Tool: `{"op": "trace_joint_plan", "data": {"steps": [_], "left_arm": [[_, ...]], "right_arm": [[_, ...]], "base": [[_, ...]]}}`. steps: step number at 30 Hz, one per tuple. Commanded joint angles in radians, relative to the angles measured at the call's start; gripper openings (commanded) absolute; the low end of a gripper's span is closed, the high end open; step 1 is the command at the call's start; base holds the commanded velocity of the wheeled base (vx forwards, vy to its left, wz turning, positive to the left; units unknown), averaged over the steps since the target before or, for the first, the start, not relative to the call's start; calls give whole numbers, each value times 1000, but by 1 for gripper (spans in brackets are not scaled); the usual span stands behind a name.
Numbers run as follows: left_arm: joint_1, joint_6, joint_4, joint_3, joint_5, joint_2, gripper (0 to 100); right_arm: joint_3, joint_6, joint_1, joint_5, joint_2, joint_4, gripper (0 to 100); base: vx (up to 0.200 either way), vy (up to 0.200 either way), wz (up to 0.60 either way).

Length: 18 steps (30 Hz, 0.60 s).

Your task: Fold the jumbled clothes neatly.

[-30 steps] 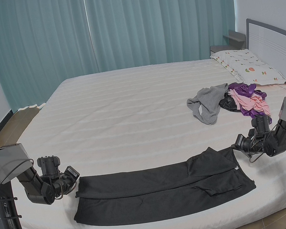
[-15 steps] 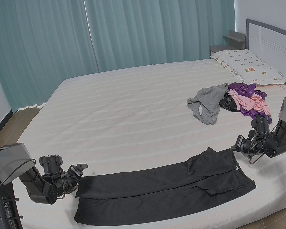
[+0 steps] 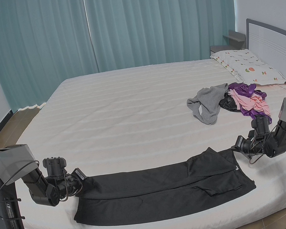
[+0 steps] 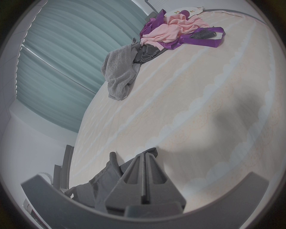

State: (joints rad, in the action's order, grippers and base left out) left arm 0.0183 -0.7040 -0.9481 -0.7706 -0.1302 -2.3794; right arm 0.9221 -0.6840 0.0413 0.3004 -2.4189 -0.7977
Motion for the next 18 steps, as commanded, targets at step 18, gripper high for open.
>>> {"op": "trace_joint_plan", "data": {"steps": [18], "left_arm": [[-46,-63,-1,-12,4,6,0]], "right_arm": [[-22,-3,-3,-1,21,-46,0]], "base": [[0,0,0]]}}
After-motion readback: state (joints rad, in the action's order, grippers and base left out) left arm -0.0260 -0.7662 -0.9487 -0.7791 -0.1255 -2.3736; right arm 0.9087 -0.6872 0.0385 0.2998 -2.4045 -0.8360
